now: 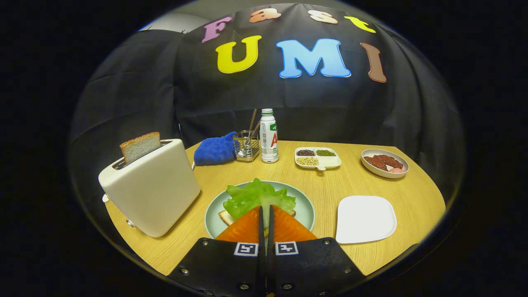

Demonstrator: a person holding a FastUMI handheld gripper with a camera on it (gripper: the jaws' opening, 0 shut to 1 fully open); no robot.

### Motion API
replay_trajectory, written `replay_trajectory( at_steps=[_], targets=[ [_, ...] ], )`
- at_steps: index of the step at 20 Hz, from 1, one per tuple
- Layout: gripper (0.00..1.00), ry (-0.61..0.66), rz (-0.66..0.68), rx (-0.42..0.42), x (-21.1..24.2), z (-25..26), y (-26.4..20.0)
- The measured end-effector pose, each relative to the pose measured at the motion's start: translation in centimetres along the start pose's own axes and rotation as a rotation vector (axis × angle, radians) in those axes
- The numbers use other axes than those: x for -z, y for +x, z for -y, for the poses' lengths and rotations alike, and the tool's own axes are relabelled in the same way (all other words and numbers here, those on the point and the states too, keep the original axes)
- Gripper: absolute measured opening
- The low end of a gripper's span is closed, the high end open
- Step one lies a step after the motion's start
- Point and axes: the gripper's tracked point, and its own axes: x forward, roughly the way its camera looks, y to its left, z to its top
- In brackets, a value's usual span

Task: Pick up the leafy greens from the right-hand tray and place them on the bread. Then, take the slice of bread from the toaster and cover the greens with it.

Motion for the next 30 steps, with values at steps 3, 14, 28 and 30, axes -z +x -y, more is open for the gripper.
replay_trajectory(
  at_steps=[3, 14, 28, 30],
  targets=[
    [0.01, 0.0, -0.036, -0.009, 1.4, -0.7, 1.0],
    [0.33, 0.01, 0.052, 0.014, 0.2, 0.2, -0.8],
    [0.45, -0.004, 0.259, 0.013, -5.4, -4.7, -5.2],
    [0.45, 0.002, 0.286, 0.039, -6.6, -5.1, -5.4]
  ],
)
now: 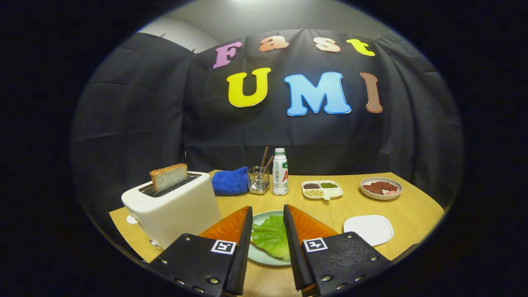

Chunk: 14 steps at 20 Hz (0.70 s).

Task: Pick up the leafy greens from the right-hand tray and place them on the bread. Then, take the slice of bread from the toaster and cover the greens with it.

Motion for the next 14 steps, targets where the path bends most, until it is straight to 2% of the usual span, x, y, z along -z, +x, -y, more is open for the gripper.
replay_trajectory(
  at_steps=[4, 8, 14],
  targets=[
    [0.45, 0.022, 0.014, 0.043, -1.6, -2.3, 0.4],
    [0.45, 0.059, 0.015, -0.023, -2.6, -6.4, 0.3],
    [0.45, 0.008, 0.064, -0.07, -4.1, -11.5, 0.0]
  ],
)
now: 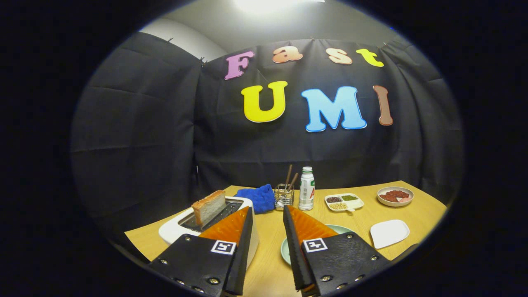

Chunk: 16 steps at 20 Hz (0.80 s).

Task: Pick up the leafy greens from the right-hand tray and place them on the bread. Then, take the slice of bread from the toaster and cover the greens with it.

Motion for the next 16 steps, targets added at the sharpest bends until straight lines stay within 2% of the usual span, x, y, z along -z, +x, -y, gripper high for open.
replay_trajectory(
  at_steps=[6, 16],
  targets=[
    [0.45, -0.01, -0.008, -0.072, 0.3, -5.7, 1.2],
    [0.45, -0.021, -0.068, -0.096, 2.8, -11.0, 5.2]
  ],
)
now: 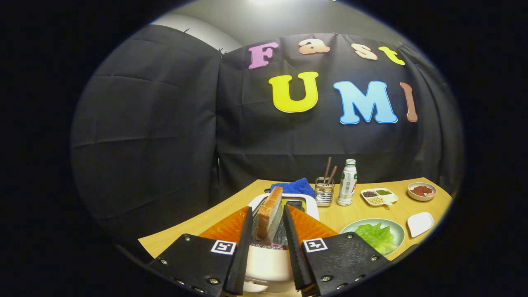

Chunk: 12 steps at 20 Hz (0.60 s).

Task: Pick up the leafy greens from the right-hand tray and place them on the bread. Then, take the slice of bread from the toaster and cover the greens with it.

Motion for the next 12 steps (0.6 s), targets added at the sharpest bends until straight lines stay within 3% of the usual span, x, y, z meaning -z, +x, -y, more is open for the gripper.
replay_trajectory(
  at_steps=[6, 7, 9, 10, 11, 12],
  targets=[
    [0.45, 0.023, -0.028, 0.064, 1.5, 0.6, 2.5],
    [0.21, 0.023, -0.03, 0.067, 1.6, 0.5, 2.6],
    [0.2, 0.042, -0.003, 0.035, 1.1, 0.1, 3.0],
    [0.21, 0.059, 0.006, 0.058, 2.3, 1.2, 3.5],
    [0.08, 0.061, -0.01, 0.055, 1.2, 0.6, 2.1],
    [0.07, 0.055, -0.018, 0.054, 1.2, 0.7, 2.2]
  ],
)
